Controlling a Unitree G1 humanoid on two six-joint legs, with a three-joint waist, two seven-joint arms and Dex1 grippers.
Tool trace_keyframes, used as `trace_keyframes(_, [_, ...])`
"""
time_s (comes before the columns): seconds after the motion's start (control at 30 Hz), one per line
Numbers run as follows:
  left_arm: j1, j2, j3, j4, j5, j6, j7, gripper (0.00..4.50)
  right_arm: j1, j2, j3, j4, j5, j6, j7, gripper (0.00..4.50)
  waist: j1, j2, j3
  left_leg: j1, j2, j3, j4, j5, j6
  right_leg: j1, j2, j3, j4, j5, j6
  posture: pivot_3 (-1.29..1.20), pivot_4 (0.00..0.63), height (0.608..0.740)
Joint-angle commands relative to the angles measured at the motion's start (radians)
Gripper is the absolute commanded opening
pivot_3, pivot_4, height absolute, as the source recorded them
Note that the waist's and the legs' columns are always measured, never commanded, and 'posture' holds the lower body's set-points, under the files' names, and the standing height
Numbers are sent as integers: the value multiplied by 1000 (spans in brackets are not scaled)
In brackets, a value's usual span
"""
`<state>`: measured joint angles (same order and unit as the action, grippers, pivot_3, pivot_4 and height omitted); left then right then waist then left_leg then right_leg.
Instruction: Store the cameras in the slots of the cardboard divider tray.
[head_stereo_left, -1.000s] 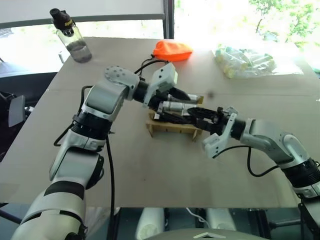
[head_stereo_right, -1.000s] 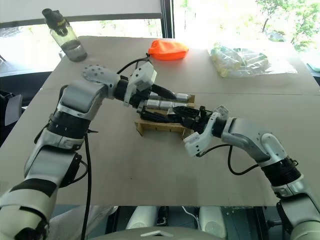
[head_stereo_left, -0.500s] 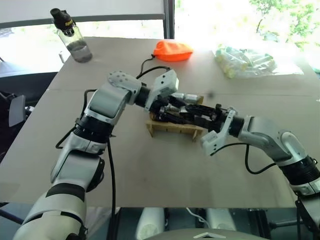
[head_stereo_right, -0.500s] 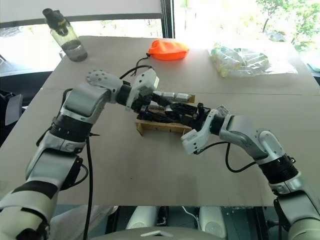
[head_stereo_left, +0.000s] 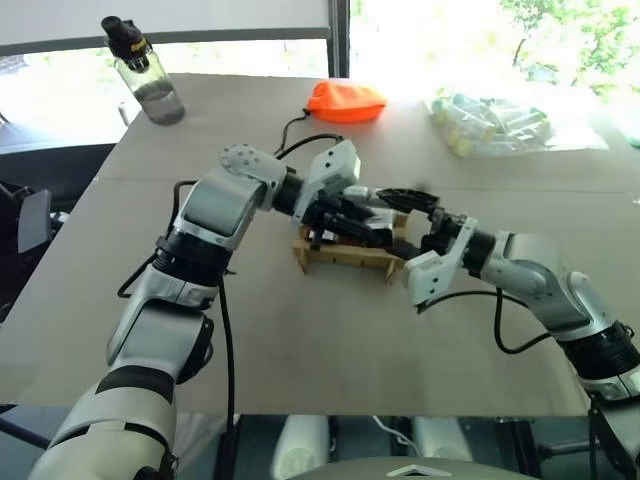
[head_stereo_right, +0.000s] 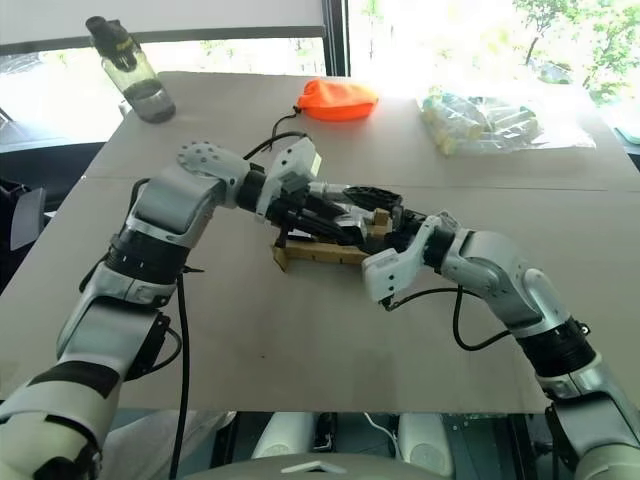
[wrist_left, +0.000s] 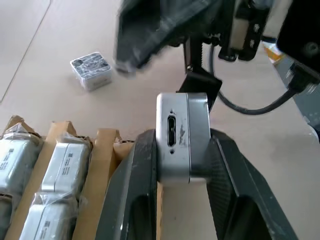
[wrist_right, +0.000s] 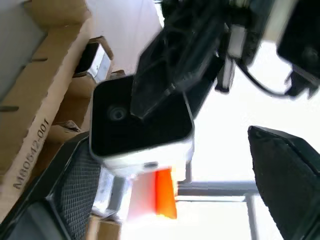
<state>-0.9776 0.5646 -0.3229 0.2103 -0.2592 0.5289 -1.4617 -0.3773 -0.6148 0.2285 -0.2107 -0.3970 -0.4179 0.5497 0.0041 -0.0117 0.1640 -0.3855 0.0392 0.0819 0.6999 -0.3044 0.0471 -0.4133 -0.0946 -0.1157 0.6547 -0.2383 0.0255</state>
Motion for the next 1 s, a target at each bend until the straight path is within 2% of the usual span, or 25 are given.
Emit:
trace_keyframes(0.03, [-15, 8, 42, 21, -3, -96, -14, 734, 153, -2, -90, -156, 312, 220, 98, 4500, 8, 0, 0, 0, 0, 0, 0, 0, 0, 0, 0, 0, 0, 0, 0, 0, 150, 726])
trace_keyframes(0.13, [-19, 1, 59, 68, -3, -187, -23, 734, 351, -15, -146, -313, 591, 520, 170, 4500, 13, 0, 0, -1, 0, -2, 0, 0, 0, 1, 0, -2, -1, 0, 0, 0, 150, 726])
trace_keyframes(0.2, [-25, -3, 55, 116, 25, -256, -17, 734, 420, 26, -197, -366, 744, 627, 140, 4500, 11, 0, 0, -1, 0, -3, 1, 0, 0, 1, 0, -3, -1, 0, 0, 0, 150, 726])
trace_keyframes(0.3, [-37, -15, 49, 197, 58, -331, -19, 734, 556, 76, -259, -373, 894, 630, 166, 4500, 10, 0, 0, 2, -1, -2, 1, 0, 0, 3, 0, -1, 1, 0, 0, 0, 150, 726])
trace_keyframes(0.43, [-54, -34, 44, 280, 99, -400, -20, 734, 639, 140, -317, -358, 1018, 599, 204, 4500, 9, 0, 0, 2, -1, -4, 1, 0, 1, 4, 1, -2, 1, 0, 0, 0, 150, 726])
trace_keyframes(0.63, [-74, -47, 18, 369, 166, -477, -42, 734, 713, 165, -334, -275, 979, 426, 331, 4500, 11, 0, 0, 1, -2, -4, 1, -1, 2, 3, 1, -2, 0, 0, 0, 0, 150, 726])
trace_keyframes(1.0, [-88, -41, 7, 447, 236, -526, -54, 734, 719, 169, -317, -205, 949, 305, 420, 4500, 10, 0, 0, 1, -1, -4, 1, -1, 2, 3, 1, -2, 1, 0, 0, 0, 150, 726])
